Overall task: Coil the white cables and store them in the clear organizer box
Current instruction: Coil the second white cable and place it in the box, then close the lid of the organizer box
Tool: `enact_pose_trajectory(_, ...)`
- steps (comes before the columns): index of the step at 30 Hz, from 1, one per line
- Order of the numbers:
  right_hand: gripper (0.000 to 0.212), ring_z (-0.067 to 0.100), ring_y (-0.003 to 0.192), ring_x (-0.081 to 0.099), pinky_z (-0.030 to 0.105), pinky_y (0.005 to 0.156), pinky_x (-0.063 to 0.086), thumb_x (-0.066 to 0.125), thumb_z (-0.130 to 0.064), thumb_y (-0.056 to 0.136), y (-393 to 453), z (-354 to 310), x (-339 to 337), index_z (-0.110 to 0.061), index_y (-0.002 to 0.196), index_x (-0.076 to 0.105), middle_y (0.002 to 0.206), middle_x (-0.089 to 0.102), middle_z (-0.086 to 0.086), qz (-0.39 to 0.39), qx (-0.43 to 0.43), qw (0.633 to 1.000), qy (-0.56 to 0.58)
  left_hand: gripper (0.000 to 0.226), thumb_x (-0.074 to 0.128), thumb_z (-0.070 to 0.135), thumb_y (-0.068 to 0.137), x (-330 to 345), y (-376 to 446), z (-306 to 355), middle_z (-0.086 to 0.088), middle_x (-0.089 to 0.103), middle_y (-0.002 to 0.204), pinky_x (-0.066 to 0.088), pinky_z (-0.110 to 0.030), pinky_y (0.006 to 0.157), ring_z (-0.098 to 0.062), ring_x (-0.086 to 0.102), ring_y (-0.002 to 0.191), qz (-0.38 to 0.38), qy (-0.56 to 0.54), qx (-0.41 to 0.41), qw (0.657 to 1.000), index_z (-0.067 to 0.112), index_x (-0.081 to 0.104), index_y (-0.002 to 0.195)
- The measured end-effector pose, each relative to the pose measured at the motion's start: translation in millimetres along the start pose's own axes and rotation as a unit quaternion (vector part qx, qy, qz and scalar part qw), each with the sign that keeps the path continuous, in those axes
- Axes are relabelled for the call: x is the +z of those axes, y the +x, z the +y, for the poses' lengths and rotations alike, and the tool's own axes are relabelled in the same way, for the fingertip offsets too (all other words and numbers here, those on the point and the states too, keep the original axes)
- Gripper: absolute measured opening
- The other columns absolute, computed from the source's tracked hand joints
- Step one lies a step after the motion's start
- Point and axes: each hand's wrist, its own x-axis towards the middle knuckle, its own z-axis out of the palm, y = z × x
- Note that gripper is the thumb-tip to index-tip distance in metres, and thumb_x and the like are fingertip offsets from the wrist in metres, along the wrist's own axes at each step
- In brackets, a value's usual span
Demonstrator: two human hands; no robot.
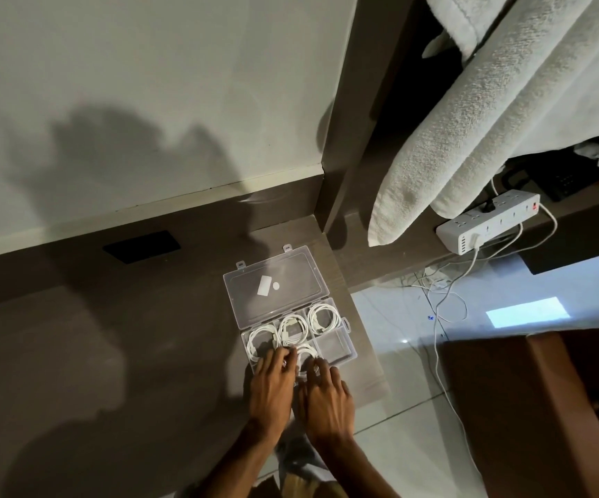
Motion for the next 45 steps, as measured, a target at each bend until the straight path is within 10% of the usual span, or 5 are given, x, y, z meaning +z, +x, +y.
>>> enact_pose_trajectory(8,0.067,0.028,0.157,0.034,0.04,0.123,0.042,0.031,-0.055,0.108,4.0,0.9,-1.2,-0.024,0.167,0.02,0.172,0.032,0.005,-0.001,-0.004,1.0,-0.007,0.043,0.068,0.024,0.088,7.7,2.3,2.0,-0.008,0.062,0.134,0.046,-0.04,0.105,-0.026,0.057,0.124,-0.019,0.034,0.045,0.998,0.015,0.063,0.13)
enact_pose_trajectory(27,0.067,0.028,0.148,0.034,0.038,0.123,0.042,0.039,-0.057,0.107,16.6,-12.5,-22.5,-0.026,0.165,0.024,0.166,0.031,0.007,-0.004,-0.034,0.999,0.006,0.078,0.06,0.042,0.094,13.7,12.7,-14.0,-0.01,0.033,0.164,0.031,-0.051,0.119,-0.034,0.038,0.146,-0.005,0.068,0.029,0.997,0.019,0.022,0.158)
enact_pose_trajectory(32,0.056,0.024,0.144,0.045,0.035,0.107,0.058,0.043,-0.052,0.108,30.1,-26.3,-40.3,-0.027,0.158,0.041,0.162,0.035,0.005,0.038,-0.052,0.997,0.038,0.05,0.067,0.025,0.088,-11.4,27.1,-29.2,-0.006,0.057,0.141,0.048,-0.041,0.101,-0.024,0.055,0.127,0.149,-0.04,-0.019,0.988,0.022,0.057,0.137)
enact_pose_trajectory(38,0.061,0.023,0.125,0.061,0.035,0.085,0.067,0.067,-0.048,0.098,27.1,1.6,-51.8,-0.032,0.154,0.05,0.152,0.05,0.006,0.16,-0.053,0.981,0.1,0.04,0.057,0.023,0.098,-47.3,64.7,-93.1,-0.019,0.055,0.139,0.042,-0.054,0.108,-0.037,0.052,0.127,0.234,-0.327,-0.276,0.873,0.013,0.056,0.137)
enact_pose_trajectory(45,0.092,0.028,0.139,0.057,0.046,0.102,0.063,0.074,-0.043,0.096,54.1,27.1,-53.6,-0.029,0.168,0.018,0.17,0.029,0.007,0.092,-0.004,0.984,0.149,0.059,0.035,0.048,0.105,-87.9,125.6,-119.8,-0.011,0.044,0.157,0.028,-0.041,0.121,-0.027,0.042,0.144,0.109,-0.794,-0.313,0.51,0.021,0.025,0.157)
